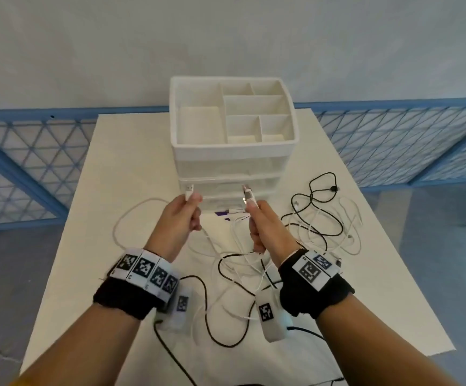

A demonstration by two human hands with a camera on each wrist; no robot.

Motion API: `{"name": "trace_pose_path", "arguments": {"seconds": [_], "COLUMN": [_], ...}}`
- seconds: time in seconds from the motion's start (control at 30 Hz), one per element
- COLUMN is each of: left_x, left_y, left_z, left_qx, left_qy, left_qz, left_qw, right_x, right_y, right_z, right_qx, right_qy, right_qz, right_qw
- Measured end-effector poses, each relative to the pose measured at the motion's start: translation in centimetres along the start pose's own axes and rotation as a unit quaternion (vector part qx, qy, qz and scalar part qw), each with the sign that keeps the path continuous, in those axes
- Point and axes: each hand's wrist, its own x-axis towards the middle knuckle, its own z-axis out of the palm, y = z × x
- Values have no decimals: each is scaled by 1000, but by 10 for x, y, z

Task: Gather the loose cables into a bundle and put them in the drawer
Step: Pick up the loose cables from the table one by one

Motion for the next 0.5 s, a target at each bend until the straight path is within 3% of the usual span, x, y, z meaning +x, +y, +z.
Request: {"name": "trace_pose_path", "arguments": {"seconds": [0.07, 0.13, 0.23, 0.33, 0.43, 0.5], "left_x": [-15, -26, -35, -34, -27, -22], "left_y": [9, 10, 8, 5, -2, -5], "left_z": [33, 56, 79, 94, 104, 106], "left_qx": [-130, -171, -237, -238, -197, -257], "left_qy": [-29, -47, -78, -93, -64, -8], "left_qz": [-75, -100, -110, -150, -210, -216], "left_qw": [988, 979, 962, 955, 956, 942], "right_x": [-2, -7, -11, -9, -15, -23], "right_y": [-3, -6, 0, 12, 22, 32], "right_z": [3, 4, 0, -6, -9, -13], "right_qx": [42, 37, -123, -219, -247, -224], "right_qy": [-27, -15, 42, 28, -53, -78], "right_qz": [8, -31, -130, -146, -190, -242], "right_qw": [999, 999, 983, 964, 949, 941]}}
